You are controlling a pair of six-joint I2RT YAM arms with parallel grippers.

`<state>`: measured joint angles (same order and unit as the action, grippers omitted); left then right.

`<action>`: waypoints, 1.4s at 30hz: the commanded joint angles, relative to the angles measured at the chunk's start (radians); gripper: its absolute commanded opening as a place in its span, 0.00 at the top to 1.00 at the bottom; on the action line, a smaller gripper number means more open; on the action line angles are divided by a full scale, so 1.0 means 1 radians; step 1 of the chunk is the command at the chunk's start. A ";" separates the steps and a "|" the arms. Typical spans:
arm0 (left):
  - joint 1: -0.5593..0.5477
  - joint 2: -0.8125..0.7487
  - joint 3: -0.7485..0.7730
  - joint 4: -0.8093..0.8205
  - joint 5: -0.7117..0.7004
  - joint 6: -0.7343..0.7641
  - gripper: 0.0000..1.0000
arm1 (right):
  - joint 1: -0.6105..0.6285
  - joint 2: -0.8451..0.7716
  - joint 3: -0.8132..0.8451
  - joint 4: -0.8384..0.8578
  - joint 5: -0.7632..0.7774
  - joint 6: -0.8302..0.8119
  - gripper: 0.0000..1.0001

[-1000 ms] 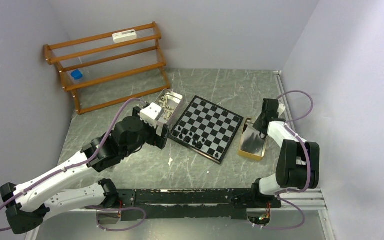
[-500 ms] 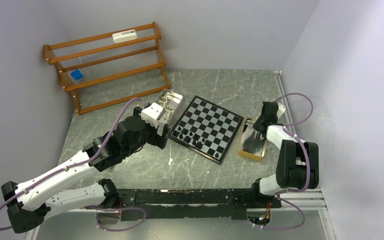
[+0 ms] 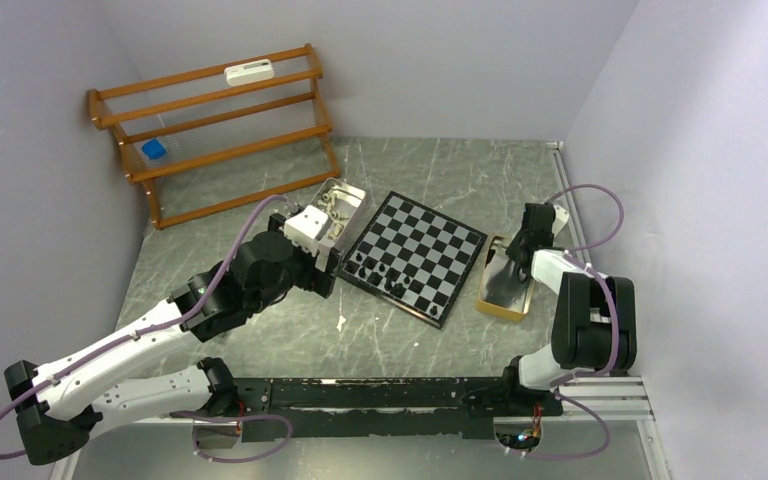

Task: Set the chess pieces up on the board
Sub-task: Pick up the chess piece from the storage box.

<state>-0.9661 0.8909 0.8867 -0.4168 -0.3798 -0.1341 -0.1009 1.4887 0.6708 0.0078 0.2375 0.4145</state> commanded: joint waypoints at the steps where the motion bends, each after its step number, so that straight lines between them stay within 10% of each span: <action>1: -0.007 0.000 -0.010 -0.007 -0.021 0.014 0.00 | 0.000 0.023 -0.017 0.038 0.024 -0.015 0.78; 27: -0.006 0.002 -0.009 -0.008 -0.030 0.014 0.00 | 0.000 0.091 -0.034 0.094 0.038 -0.068 0.79; 42: -0.006 0.009 -0.010 -0.003 -0.019 0.015 0.00 | -0.001 -0.019 0.019 -0.133 -0.008 -0.124 1.00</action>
<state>-0.9661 0.8925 0.8867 -0.4168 -0.3965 -0.1337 -0.1009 1.5127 0.6514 0.0132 0.2466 0.3065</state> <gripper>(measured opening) 0.996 0.102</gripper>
